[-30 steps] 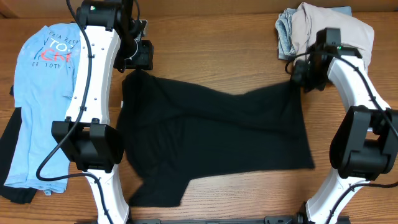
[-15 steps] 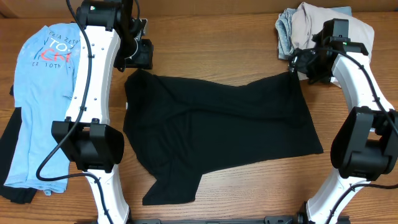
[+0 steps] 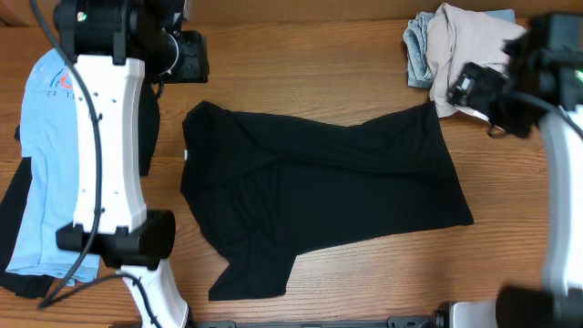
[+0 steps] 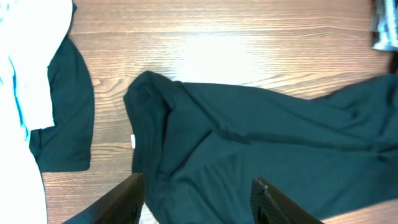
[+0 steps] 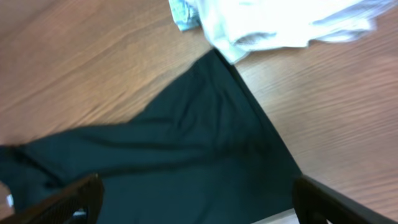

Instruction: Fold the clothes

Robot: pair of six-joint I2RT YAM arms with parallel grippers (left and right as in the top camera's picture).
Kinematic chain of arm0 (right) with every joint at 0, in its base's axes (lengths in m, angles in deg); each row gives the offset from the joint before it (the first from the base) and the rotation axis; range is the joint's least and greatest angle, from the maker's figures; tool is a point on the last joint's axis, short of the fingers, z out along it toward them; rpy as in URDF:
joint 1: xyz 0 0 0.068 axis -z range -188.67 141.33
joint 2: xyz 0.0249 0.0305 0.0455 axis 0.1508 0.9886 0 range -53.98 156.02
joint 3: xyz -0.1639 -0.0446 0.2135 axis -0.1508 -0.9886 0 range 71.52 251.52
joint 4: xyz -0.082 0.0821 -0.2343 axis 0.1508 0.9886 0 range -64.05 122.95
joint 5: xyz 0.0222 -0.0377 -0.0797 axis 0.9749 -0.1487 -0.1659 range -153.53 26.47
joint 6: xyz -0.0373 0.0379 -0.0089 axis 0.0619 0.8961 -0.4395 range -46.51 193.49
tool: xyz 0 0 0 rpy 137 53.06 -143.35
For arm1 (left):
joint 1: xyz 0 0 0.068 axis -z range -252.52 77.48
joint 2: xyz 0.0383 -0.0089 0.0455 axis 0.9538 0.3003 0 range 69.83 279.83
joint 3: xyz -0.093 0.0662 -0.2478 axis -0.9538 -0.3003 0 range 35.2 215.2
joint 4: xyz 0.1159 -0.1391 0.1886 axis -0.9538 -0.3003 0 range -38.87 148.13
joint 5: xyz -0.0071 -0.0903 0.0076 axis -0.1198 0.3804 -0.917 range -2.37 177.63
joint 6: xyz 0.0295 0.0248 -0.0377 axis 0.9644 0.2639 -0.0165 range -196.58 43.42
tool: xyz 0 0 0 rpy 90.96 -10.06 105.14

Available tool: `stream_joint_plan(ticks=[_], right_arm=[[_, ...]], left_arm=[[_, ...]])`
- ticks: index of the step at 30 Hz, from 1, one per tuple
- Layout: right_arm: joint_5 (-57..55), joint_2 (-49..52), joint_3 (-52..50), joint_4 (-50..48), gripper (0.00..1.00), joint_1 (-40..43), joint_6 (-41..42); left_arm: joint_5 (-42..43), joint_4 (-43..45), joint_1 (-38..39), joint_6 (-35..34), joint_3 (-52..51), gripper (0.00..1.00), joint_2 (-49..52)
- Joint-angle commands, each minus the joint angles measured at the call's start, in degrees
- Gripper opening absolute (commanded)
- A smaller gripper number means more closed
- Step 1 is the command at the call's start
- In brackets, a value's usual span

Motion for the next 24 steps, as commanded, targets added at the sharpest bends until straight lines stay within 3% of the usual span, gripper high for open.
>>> stream_joint_plan(ticks=[1, 6, 10, 14, 24], right_arm=[[-4.50, -5.03, 0.61, 4.00, 1.00, 0.04, 2.99], [-11.06, -13.92, -2.86, 9.97, 1.00, 0.04, 9.01], [-10.69, -20.52, -8.50, 9.31, 1.00, 0.04, 11.65], [-9.97, -23.50, -12.26, 6.60, 1.00, 0.04, 11.69], [-7.74, -20.87, -12.68, 6.03, 1.00, 0.04, 7.61]], left_arm=[[-3.67, -0.28, 2.86, -3.93, -5.57, 0.57, -7.76], [-15.02, -0.26, 7.26, -15.32, -25.68, 0.59, -17.64], [-17.33, 1.55, 9.88, -25.79, -43.41, 0.47, -22.23], [-12.22, 8.83, 13.00, -27.71, -59.08, 0.42, -24.87], [-8.35, 21.86, 29.75, -32.39, -84.43, 0.47, -25.27]])
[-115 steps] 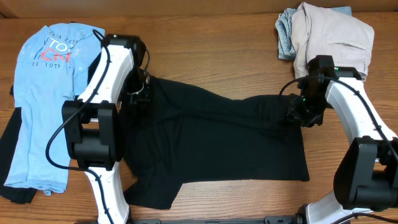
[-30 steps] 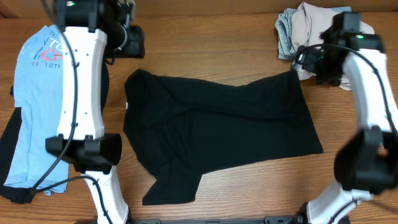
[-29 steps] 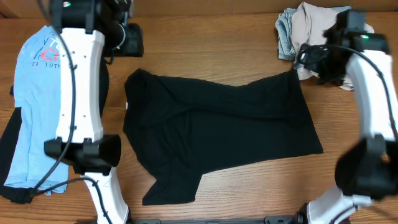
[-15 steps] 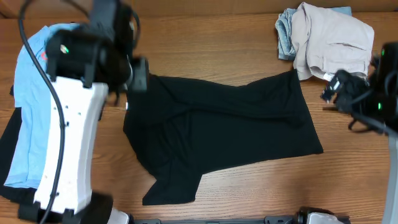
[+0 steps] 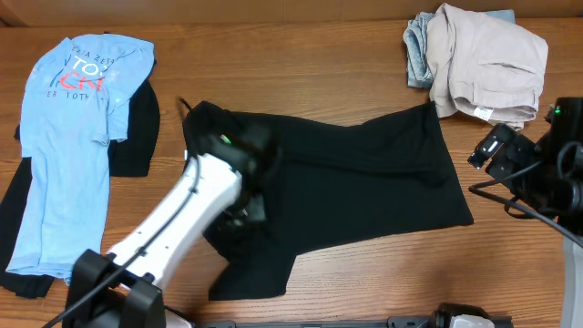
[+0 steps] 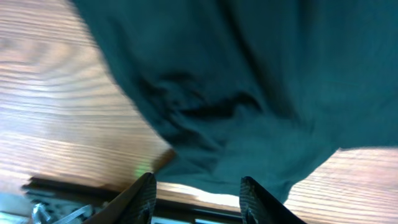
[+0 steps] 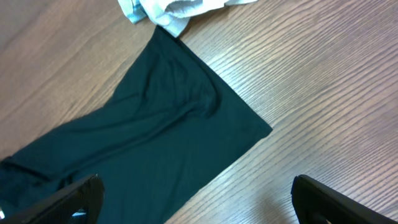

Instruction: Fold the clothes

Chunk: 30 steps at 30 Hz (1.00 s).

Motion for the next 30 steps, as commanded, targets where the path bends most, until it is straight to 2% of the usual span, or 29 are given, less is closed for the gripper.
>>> stream_joint_plan(ticks=[1, 7, 11, 20, 26, 28, 30], right_arm=[[0.70, 0.90, -0.28, -0.17, 1.00, 0.04, -2.01], [2.29, 1.95, -0.48, 0.04, 1.00, 0.04, -5.84], [2.93, 1.99, -0.50, 0.48, 1.00, 0.04, -6.93], [3.21, 1.99, -0.50, 1.18, 1.00, 0.04, -7.80], [3.30, 1.99, -0.50, 1.18, 1.00, 0.04, -7.78], [3.28, 1.99, -0.52, 1.20, 1.00, 0.04, -7.78], [3.28, 1.99, -0.52, 1.22, 1.00, 0.04, -7.78]], left_arm=[[1.64, 2.29, 6.80, -5.20, -5.25, 0.47, -1.49], [2.64, 8.68, 20.04, -10.32, -10.69, 0.49, -1.49], [2.64, 14.03, 25.57, -11.96, -14.32, 0.52, -1.49], [3.91, 20.90, 26.32, -10.86, -22.16, 0.54, -1.49], [4.52, 21.40, 26.21, -10.27, -23.23, 0.58, -1.75], [4.68, 22.34, 25.75, -10.16, -23.93, 0.68, -1.75], [5.81, 23.61, 24.90, -9.22, -24.94, 0.72, -1.75]])
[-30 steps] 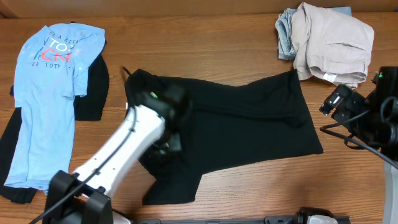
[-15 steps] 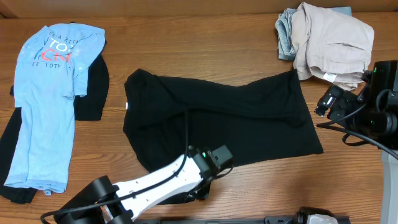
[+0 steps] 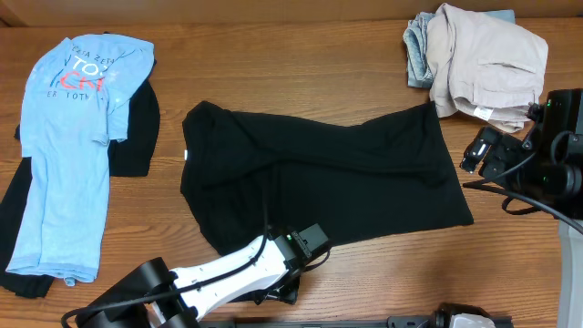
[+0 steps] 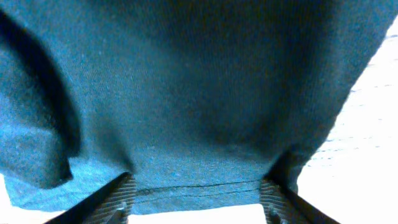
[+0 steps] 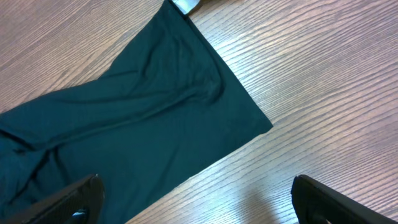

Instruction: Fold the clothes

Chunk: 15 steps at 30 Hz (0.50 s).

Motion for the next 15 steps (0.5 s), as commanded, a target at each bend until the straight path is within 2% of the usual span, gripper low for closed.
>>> stream_joint_plan(ticks=[1, 5, 9, 11, 13, 14, 15], right_arm=[[0.50, -0.09, -0.26, 0.02, 1.00, 0.04, -0.44], [0.50, -0.09, -0.26, -0.20, 1.00, 0.04, -0.44], [0.48, -0.09, -0.26, -0.50, 1.00, 0.04, -0.46], [0.48, -0.09, -0.26, -0.50, 1.00, 0.04, -0.46], [0.46, -0.09, -0.26, -0.61, 1.00, 0.04, -0.44], [0.46, -0.09, -0.26, -0.70, 1.00, 0.04, -0.46], [0.46, -0.09, -0.26, -0.83, 1.00, 0.04, -0.46]], left_arm=[[2.32, 1.99, -1.88, 1.31, -2.34, 0.73, -0.96], [5.38, 2.43, -4.79, 1.49, -4.17, 0.79, -0.96], [8.81, 3.15, -7.43, 1.46, -5.68, 0.75, -0.94], [9.27, 3.19, -8.09, 1.46, -5.70, 0.61, -0.94], [9.16, 2.86, -8.50, 1.46, -5.68, 0.31, -0.94], [8.92, 2.80, -8.59, 1.46, -5.68, 0.18, -0.94], [8.79, 2.82, -8.59, 1.46, -5.68, 0.09, -0.94]])
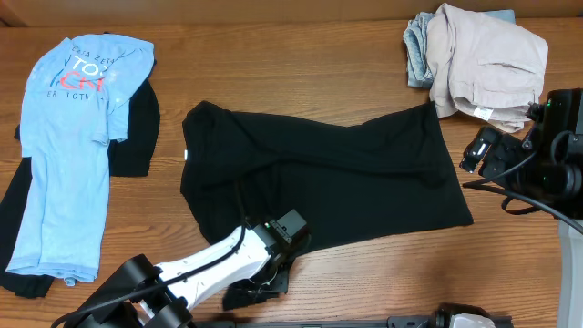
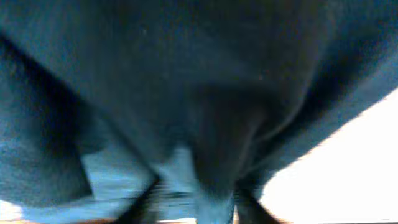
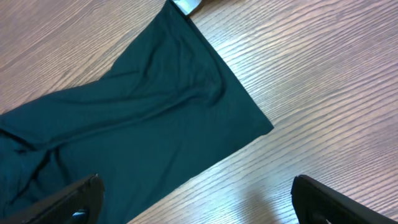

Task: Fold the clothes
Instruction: 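Grasp the shirt's left and right sides with both grippers and lift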

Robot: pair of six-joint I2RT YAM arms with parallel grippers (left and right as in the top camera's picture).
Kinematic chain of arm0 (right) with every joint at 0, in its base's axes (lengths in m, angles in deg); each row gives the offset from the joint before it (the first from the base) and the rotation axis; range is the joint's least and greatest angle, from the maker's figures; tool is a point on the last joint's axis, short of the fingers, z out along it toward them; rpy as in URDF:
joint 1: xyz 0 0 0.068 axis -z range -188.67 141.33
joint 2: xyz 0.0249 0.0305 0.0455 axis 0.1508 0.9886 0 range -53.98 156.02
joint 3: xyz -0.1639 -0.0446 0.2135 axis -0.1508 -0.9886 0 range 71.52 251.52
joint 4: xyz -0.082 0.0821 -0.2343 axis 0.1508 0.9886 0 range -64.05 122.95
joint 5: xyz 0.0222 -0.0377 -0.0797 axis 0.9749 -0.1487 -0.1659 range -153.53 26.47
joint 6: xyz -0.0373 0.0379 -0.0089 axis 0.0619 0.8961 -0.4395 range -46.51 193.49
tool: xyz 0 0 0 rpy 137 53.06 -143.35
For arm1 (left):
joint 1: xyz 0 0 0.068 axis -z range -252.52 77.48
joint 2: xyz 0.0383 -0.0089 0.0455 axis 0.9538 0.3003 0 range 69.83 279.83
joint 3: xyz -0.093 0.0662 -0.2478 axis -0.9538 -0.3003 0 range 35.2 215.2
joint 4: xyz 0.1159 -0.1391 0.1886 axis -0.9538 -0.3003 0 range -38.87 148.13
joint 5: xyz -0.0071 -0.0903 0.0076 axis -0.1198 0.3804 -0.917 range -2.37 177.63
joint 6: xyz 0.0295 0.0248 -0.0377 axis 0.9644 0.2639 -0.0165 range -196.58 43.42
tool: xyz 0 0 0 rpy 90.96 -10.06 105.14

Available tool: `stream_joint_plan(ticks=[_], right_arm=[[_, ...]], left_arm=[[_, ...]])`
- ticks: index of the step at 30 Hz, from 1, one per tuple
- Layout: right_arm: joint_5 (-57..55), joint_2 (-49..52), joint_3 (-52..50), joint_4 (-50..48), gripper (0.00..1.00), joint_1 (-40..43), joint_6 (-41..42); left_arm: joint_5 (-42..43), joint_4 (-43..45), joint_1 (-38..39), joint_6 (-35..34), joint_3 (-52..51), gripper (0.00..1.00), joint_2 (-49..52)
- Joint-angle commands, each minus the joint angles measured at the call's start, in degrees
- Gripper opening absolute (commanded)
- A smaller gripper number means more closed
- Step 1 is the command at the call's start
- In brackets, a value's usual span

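Observation:
A black T-shirt (image 1: 346,182) lies spread out, rumpled, across the middle of the wooden table (image 1: 301,64). Its lower sleeve (image 1: 250,293) is bunched near the front edge. My left gripper (image 1: 271,271) sits low on that sleeve. The left wrist view is blurred: dark cloth (image 2: 186,74) fills it, and the gripper (image 2: 198,202) has its fingers drawn close with a fold pinched between them. My right gripper (image 1: 483,150) hovers open just right of the shirt's right hem (image 3: 124,137), holding nothing (image 3: 196,186).
A light blue T-shirt (image 1: 68,137) lies over dark garments at the left edge. A pile of beige and denim clothes (image 1: 478,59) sits at the back right. The table's front edge runs close below the left gripper.
The left gripper's fingers stood wide around the sleeve hem; now they are close together on a fold of it, and the sleeve is bunched. The right arm has not moved.
The left arm stood high over the clothes at the left, the right over the back-right pile. Then the left arm reached over the shirt's left half and the right sat at the right edge. Then the left gripper was open on the lower sleeve, and now pinches it.

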Motion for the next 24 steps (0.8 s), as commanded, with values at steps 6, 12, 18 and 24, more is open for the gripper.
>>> stream_joint_plan(ticks=[6, 12, 18, 24], right_arm=[[0.33, 0.00, -0.24, -0.92, 0.96, 0.04, -0.39], [3.15, 1.38, -0.26, -0.26, 0.91, 0.02, -0.39], [3.80, 6.93, -0.31, 3.54, 0.90, -1.14, -0.39], [6.34, 10.12, -7.96, 2.73, 0.87, -4.35, 0.96]], left_arm=[[-0.85, -2.67, -2.97, 0.00, -0.02, 0.04, 0.83], [-6.25, -12.55, -12.33, 4.50, 11.10, 0.04, 0.81], [-10.78, -16.59, -22.08, 14.80, 28.06, 0.04, 0.81], [-13.92, -16.33, -27.69, 20.92, 36.57, 0.04, 0.81]])
